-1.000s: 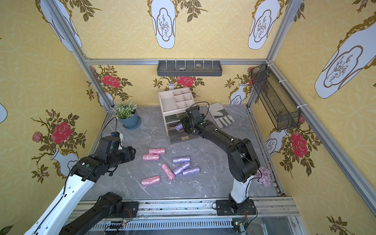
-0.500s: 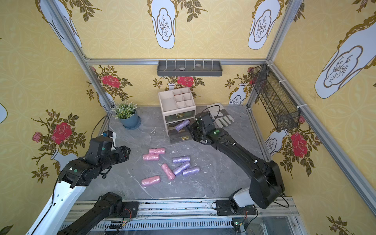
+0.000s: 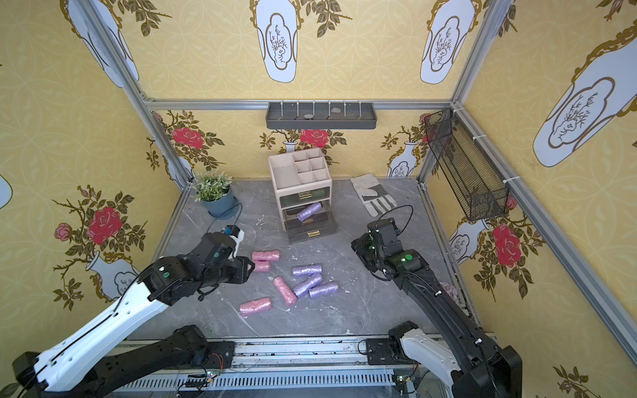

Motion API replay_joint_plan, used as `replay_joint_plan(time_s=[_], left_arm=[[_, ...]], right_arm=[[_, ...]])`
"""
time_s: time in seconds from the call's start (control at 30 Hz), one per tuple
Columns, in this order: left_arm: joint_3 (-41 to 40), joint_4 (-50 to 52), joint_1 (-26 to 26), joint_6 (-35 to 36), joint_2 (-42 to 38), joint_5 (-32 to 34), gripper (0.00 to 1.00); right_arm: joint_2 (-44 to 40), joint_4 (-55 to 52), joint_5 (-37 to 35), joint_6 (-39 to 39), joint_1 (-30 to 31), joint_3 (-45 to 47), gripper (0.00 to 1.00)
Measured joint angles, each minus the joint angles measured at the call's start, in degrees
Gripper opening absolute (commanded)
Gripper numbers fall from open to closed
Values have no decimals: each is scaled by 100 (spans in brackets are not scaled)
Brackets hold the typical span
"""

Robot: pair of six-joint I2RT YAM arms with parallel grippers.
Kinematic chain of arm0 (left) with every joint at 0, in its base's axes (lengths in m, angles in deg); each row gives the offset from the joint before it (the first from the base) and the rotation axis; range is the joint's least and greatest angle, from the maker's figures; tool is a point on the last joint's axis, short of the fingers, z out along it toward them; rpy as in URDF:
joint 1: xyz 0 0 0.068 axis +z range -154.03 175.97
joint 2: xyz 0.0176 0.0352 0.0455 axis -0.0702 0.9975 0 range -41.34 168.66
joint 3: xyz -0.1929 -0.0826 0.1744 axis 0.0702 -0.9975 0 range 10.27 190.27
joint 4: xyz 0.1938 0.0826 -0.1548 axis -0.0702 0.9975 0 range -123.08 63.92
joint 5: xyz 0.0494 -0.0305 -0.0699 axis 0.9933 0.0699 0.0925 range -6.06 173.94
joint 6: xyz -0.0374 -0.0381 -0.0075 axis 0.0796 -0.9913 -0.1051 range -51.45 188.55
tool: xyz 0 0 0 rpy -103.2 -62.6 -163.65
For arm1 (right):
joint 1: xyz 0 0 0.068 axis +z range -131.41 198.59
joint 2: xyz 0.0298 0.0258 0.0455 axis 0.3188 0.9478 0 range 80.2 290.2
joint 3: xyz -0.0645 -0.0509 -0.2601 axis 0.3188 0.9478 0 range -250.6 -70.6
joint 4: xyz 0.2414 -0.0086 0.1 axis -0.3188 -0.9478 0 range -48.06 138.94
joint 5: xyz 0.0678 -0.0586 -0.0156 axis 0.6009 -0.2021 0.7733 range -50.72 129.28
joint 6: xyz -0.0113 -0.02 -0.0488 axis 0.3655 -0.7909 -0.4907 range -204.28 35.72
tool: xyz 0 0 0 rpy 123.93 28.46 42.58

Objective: Sort the rolls of trash bags by color and place them into the drawer
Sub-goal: Pick up the roll of trash bags from the center of the board.

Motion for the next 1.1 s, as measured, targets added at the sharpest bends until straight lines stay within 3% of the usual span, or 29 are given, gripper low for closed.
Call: replay_joint_plan(time_s=[0.2,0.57,0.8,1.1], left_arm=[[627,-372,-820,330,1486,-157,41],[1921,-664,-1388,1259,3705,-990,42],[2562,-549,-1749,1827,4680,-1355,44],[3067,-190,-1834,2452,5471,-1167,51]], right_arm=[[-295,-254,358,-332,-787,179,54],[-315,-444,1425,-940,-2295,496,54],[-310,-448,1982,-1290,-3008,555,54],[-245,-472,2323,-1591,-3405,555,54]])
